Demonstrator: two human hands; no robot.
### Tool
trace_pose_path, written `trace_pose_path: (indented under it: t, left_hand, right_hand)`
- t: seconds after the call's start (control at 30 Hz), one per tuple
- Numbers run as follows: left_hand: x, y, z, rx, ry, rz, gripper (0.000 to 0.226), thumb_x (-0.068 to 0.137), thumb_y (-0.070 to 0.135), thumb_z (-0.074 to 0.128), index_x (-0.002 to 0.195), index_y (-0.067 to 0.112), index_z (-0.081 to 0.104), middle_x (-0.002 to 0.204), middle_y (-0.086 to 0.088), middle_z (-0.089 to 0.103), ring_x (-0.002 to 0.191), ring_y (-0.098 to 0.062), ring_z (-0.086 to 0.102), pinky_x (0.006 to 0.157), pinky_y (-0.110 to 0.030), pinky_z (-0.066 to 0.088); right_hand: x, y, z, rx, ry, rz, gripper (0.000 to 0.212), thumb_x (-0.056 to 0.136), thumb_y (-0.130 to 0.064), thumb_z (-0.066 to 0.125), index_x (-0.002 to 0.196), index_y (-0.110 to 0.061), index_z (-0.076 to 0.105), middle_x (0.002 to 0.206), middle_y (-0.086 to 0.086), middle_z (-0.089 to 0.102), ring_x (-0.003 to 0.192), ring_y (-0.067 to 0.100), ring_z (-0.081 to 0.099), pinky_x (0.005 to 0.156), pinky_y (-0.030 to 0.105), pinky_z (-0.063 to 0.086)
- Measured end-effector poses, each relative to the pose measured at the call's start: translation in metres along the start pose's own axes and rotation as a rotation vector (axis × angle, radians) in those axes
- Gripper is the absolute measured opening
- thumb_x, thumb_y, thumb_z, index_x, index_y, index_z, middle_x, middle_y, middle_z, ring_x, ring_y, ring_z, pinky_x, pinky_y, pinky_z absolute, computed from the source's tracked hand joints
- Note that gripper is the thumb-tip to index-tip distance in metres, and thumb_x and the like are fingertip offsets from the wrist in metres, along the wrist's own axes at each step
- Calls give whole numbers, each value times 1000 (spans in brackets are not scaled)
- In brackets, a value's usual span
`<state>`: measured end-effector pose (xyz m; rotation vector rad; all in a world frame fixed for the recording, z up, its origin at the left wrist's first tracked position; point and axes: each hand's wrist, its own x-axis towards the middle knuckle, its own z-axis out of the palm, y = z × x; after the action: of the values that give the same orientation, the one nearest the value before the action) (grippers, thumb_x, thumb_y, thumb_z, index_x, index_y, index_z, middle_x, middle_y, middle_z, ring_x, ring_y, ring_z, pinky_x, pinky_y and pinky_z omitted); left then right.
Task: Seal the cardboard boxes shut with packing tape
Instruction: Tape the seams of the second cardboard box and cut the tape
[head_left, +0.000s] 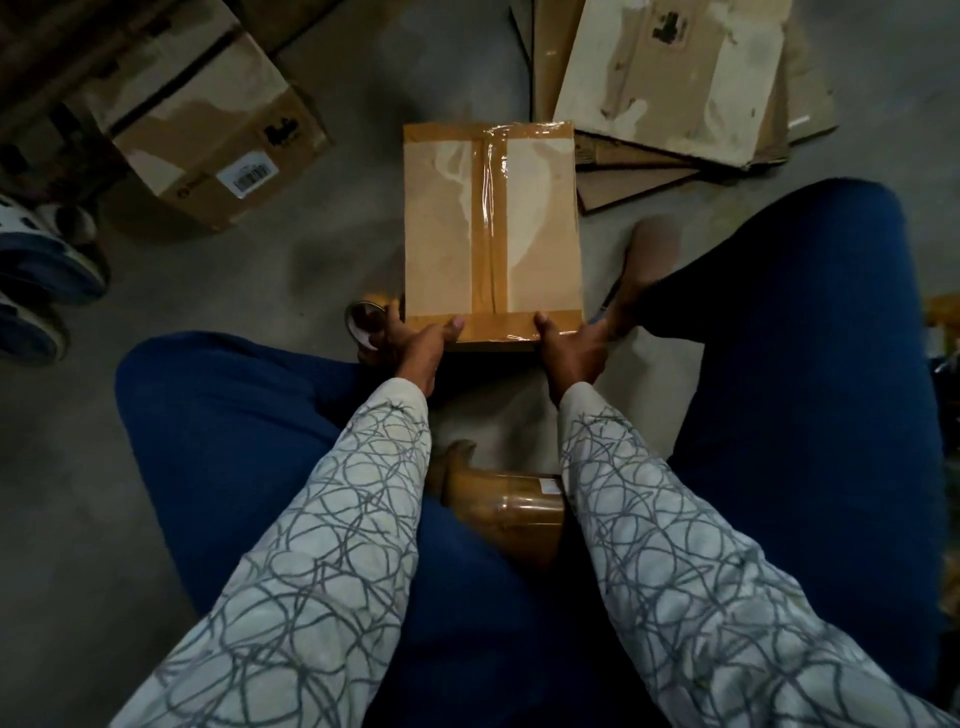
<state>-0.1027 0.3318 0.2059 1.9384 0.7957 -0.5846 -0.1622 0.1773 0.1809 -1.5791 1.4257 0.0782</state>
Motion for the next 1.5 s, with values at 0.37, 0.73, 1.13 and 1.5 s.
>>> trace_pose_path:
  t: [0.37, 0.73, 1.13, 1.5]
  left_hand:
    - [74, -48, 7, -269, 194, -80, 87, 64, 71, 62, 143, 43, 41, 145, -6, 49, 129, -32, 47, 108, -51, 41]
    - [-3, 64, 16, 332, 10, 178, 125, 77, 44, 84, 160, 28, -8, 166, -4, -12, 150, -34, 12, 118, -45, 19]
    - [165, 147, 56, -316, 22, 142, 99, 47, 36, 98, 134, 24, 51, 140, -13, 55, 122, -25, 60, 100, -41, 53]
    - [213, 171, 67, -391, 380, -34, 52, 80, 50, 66, 117, 15, 69, 118, -8, 70, 109, -28, 65, 91, -29, 51]
  right_hand:
    - [14, 0, -27, 327, -26, 227, 55, 98, -43, 54, 139, -7, 47, 130, 17, 61, 97, 31, 65, 69, 39, 60]
    - [17, -55, 20, -494, 20, -443, 107, 74, -67, 72, 147, -7, 23, 160, 15, 15, 147, 34, 14, 115, 54, 20]
    - [114, -162, 78, -454, 99, -514, 102, 78, -77, 59, 146, -8, 30, 150, 14, 38, 138, 34, 37, 115, 62, 23]
    - [157, -217, 80, -155, 185, -328, 51, 100, -46, 51, 131, -7, 42, 131, 13, 60, 120, 33, 57, 86, 34, 36]
